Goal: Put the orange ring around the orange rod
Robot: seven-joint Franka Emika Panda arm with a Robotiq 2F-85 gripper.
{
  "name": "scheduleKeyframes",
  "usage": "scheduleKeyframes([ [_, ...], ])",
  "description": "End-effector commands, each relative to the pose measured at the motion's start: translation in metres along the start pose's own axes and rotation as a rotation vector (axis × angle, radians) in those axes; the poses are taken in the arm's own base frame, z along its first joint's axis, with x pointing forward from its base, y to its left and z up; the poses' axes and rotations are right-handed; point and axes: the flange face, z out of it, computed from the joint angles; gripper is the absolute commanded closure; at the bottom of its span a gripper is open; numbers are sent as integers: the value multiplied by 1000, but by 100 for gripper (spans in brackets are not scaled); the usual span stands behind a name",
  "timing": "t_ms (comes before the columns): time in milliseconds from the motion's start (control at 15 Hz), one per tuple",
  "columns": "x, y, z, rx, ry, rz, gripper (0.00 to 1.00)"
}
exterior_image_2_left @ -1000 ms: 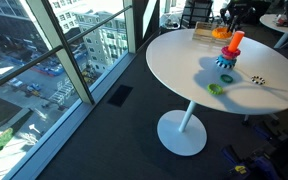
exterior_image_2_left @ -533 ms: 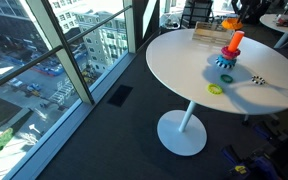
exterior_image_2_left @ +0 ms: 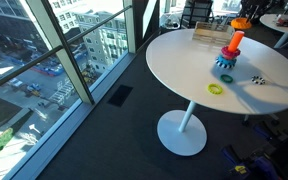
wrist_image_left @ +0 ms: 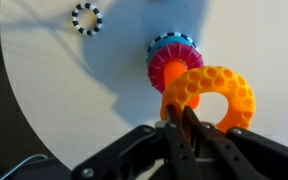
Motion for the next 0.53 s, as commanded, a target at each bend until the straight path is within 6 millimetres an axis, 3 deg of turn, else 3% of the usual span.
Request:
scheduleKeyframes([
  [0,6,9,3,-7,-23,44,95],
  [467,7,7,17,20,-34,59,95],
])
